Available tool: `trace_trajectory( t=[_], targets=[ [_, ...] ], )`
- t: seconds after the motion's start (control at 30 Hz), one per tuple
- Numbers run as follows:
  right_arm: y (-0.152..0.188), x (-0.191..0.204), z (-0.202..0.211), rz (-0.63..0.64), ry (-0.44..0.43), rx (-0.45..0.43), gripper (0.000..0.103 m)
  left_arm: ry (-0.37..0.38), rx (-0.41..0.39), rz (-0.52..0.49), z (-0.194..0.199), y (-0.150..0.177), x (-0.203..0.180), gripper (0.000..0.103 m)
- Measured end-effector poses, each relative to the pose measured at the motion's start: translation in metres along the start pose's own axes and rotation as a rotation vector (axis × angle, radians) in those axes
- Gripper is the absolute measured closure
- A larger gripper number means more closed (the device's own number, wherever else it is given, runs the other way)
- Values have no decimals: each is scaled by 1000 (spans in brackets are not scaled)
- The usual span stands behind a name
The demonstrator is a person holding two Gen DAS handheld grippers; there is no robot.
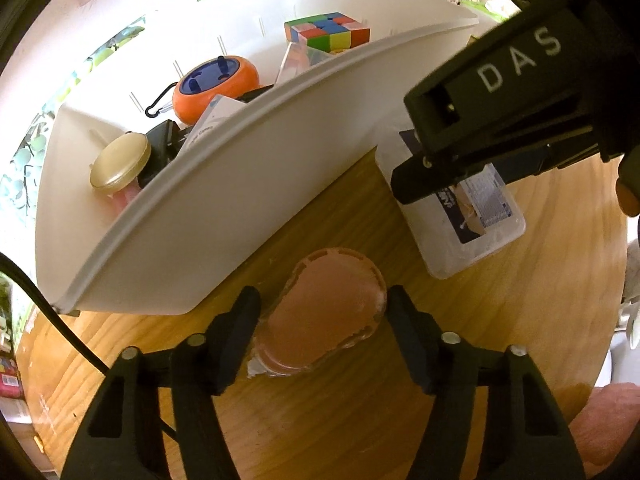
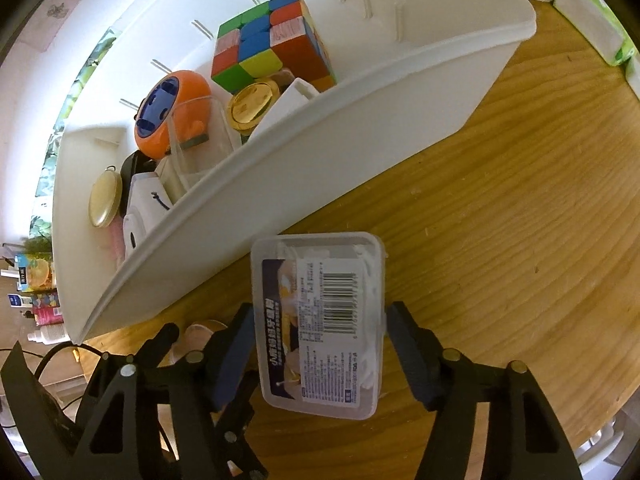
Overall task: Organize rigid objects
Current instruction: 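Grasp the pink pouch with the left tool while the right tool grasps the labelled box, then lift the pink pouch and labelled box and carry both over the bin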
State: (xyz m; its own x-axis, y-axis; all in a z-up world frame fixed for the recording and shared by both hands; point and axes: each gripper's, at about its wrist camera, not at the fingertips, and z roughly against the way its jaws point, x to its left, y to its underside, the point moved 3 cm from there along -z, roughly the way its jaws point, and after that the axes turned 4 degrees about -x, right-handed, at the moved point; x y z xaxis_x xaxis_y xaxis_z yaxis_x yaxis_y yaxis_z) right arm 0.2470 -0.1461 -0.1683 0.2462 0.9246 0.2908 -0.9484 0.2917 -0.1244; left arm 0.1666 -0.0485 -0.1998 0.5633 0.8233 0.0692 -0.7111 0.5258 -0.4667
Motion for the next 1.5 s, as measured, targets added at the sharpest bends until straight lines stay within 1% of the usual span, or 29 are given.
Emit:
trace_trajectory(
  t=[0.27,0.47,0.53,0.8,0.93,1.0,1.03,1.3,1.37,1.43,1.5],
  targets=[
    [8,-7,5,8,-14,13,36,-3,6,7,2,-1,4,36],
    [15,-13,7,-3,-31,32,36,11,29,10,8,7,-1,37],
    [21,-17,9,-10,-40,45,36,19,36,21,6,5,-2,37],
    [46,-33,11,-83,-94,89,37,53,63,96,15,24,-4,37],
    [63,-38,14,-117,-127,99,37,26,67,123,21,33,1,37],
    [70,-40,18,-122,-138,96,37,20,54,140,23,33,-1,37],
    [68,-36,20,-123,-140,93,37,20,44,152,26,34,2,37],
    [88,-24,42,-94,-155,34,37,-16,-32,215,55,40,28,37],
    [91,-24,47,-90,-164,21,37,-26,-40,233,74,59,37,37],
    [96,-21,52,-80,-157,8,37,-33,-60,248,82,57,32,37],
    [98,-20,56,-64,-140,-9,37,-43,-76,272,95,61,38,37]
  ],
)
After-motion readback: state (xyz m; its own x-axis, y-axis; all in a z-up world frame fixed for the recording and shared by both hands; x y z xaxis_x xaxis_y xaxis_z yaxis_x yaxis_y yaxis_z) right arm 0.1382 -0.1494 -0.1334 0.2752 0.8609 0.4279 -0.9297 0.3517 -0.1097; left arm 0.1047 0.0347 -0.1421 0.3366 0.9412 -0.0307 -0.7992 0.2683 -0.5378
